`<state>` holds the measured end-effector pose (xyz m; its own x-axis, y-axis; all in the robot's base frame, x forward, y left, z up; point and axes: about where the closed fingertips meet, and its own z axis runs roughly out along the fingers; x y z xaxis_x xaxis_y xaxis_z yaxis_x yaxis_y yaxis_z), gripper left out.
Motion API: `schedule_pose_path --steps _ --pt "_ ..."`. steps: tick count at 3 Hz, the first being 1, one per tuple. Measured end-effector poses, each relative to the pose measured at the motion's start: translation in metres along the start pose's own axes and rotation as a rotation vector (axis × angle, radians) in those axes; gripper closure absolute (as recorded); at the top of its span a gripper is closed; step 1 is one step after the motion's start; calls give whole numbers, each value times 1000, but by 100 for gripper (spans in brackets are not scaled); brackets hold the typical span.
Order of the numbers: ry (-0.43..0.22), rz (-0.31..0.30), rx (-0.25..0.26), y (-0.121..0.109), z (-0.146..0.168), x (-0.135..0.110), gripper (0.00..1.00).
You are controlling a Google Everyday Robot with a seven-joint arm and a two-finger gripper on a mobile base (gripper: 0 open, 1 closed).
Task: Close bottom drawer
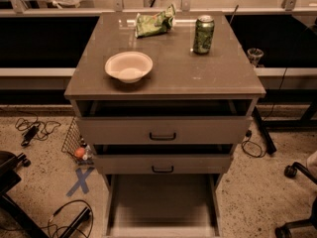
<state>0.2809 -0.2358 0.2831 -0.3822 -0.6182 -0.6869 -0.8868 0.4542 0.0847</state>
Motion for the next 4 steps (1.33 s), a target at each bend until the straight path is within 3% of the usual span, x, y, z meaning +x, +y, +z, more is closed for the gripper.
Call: schedule_pose_path --steps 3,4 --pt "-93 -27 80 -46 64 22 100" --pt "-89 -35 83 -63 87 23 100"
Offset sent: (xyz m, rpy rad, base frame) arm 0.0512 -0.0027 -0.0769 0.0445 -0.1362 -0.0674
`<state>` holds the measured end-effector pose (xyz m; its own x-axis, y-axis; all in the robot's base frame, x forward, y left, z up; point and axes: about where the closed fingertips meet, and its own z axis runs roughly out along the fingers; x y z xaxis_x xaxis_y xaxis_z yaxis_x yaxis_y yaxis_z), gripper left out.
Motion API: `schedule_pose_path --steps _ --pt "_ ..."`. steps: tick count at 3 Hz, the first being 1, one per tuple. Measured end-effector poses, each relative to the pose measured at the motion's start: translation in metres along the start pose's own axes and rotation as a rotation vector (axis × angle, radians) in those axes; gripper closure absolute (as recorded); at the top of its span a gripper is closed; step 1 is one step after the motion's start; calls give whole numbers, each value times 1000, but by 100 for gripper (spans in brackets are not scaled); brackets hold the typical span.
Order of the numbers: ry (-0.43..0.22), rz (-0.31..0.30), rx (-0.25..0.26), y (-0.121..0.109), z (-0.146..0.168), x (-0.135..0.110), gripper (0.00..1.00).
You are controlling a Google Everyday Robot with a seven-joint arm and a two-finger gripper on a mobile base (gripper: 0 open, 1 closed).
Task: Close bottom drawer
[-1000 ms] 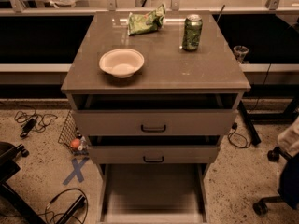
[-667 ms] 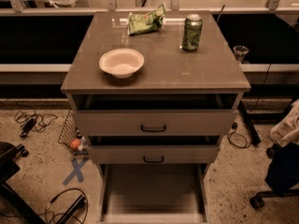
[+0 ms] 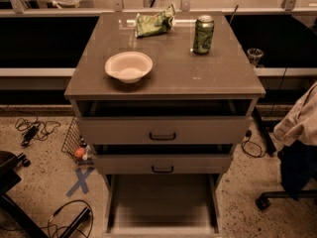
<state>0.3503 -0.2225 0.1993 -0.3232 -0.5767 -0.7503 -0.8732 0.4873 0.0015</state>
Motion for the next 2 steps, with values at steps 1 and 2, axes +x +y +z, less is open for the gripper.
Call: schedule_pose_path --steps 1,2 --pt "1 -1 0 -1 2 0 100" --pt "13 -17 -19 -15 40 -7 100"
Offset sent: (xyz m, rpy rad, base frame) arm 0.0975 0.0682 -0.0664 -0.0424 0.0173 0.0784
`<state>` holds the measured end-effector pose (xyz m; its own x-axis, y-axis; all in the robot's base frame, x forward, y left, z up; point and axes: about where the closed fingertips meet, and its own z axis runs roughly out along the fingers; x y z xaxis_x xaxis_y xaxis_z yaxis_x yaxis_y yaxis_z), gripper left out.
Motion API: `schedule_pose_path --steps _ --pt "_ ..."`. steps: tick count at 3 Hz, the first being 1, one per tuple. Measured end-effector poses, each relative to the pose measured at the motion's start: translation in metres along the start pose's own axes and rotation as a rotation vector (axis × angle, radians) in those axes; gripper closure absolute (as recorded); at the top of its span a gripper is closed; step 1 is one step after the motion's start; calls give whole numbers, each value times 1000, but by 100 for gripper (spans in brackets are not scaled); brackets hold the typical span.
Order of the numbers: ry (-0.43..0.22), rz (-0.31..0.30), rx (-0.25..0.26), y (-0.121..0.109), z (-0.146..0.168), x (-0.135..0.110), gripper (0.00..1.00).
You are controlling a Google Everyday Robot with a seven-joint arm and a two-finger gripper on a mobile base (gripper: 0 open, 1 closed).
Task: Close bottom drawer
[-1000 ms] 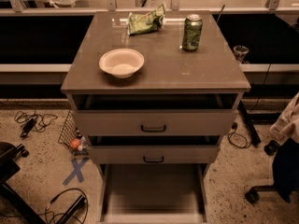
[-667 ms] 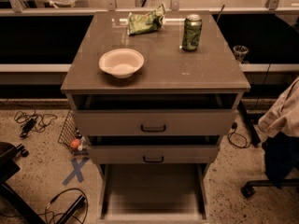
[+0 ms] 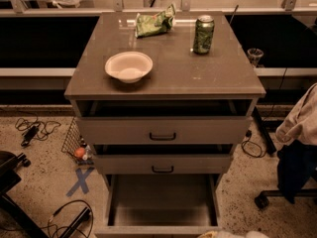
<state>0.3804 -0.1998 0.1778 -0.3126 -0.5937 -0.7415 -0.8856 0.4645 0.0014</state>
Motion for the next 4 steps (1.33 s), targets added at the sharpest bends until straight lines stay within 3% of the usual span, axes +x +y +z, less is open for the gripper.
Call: schedule_pose_path --steps 1,2,3,4 --pt "2 -3 -8 -7 19 -5 100" --pt "8 -25 -33 -48 93 -32 100" --pt "8 -25 -33 -48 93 -32 100" --pt "-23 -33 15 -75 101 -46 100"
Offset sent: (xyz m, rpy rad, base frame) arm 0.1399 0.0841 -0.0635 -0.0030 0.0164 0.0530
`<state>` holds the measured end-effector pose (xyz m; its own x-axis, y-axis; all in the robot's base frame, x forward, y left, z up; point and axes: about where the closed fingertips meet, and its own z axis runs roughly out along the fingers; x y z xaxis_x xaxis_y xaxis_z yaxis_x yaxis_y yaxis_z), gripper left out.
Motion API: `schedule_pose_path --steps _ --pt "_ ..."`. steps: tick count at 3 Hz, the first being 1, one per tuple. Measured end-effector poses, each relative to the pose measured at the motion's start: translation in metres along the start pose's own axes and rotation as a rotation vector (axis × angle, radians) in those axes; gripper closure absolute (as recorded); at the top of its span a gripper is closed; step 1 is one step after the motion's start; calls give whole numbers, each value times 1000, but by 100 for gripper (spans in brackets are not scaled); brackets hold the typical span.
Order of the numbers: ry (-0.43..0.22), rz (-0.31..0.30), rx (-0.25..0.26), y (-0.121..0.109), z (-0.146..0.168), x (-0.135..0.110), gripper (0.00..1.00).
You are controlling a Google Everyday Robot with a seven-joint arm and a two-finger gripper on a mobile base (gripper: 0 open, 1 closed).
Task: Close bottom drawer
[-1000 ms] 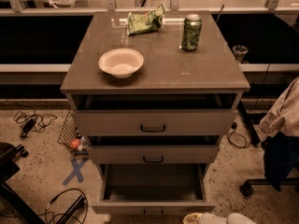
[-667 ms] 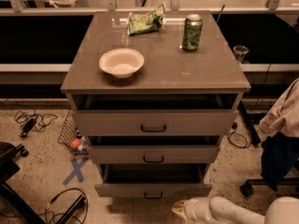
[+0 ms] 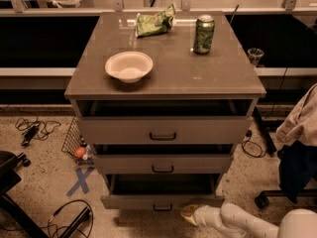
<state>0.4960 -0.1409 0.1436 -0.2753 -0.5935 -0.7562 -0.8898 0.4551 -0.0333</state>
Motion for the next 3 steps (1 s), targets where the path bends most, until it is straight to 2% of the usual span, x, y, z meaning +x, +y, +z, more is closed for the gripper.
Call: schedule_pose_path --steps 1,3 --pt "-42 -3 52 -35 8 -11 100" --pt "-71 -6 84 -68 19 -19 100"
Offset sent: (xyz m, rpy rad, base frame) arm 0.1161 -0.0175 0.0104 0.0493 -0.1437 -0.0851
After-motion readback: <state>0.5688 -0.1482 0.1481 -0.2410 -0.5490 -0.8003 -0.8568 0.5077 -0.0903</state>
